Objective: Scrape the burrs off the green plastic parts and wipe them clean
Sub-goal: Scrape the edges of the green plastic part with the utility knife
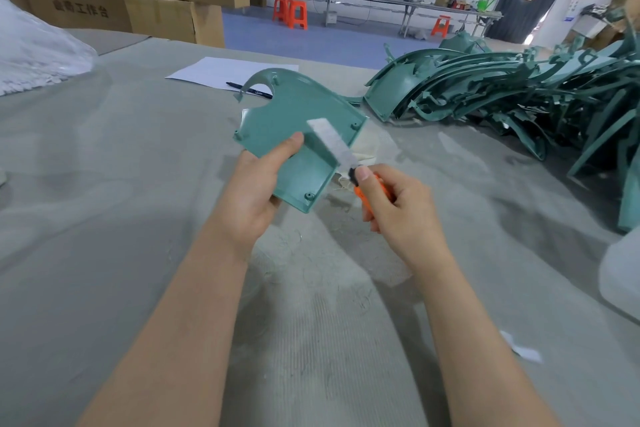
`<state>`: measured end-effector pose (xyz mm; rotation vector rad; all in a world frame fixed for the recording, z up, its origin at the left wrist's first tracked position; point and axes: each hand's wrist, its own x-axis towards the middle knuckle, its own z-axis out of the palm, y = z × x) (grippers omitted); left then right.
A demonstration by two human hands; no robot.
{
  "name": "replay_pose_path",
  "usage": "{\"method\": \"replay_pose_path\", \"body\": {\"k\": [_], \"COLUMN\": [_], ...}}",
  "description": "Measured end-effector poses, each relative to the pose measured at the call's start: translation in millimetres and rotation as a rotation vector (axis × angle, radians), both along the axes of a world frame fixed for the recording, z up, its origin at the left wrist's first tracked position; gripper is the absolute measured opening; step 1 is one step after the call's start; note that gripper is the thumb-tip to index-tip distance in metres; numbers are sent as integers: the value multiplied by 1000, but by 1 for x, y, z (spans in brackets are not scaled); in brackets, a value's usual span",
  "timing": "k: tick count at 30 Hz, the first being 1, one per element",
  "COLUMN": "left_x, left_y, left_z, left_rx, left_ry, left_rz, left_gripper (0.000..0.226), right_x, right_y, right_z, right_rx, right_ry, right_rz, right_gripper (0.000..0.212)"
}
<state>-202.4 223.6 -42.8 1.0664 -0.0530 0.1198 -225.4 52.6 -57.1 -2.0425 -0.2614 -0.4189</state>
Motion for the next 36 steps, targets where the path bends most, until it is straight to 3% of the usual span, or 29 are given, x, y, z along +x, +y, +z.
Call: {"method": "replay_pose_path", "body": {"k": [3, 7, 14, 36], "left_x": [0, -1, -3, -3], "left_y": [3, 0, -2, 2], "left_z": [-1, -1, 2, 1], "left_rx": [7, 59, 60, -77], "left_ry": [0, 1, 11, 4], "left_rz": [-24, -22, -29, -85], "left_gripper": [16, 24, 30, 14], "right_x": [4, 7, 9, 0], "right_y": [-9, -15, -17, -9], "right_z": [1, -1, -2, 6], "right_rx": [135, 159, 147, 284], "right_ry": [-4, 9, 28, 63], "right_rz": [-141, -203, -224, -108], "right_gripper": [29, 31, 29, 32]}}
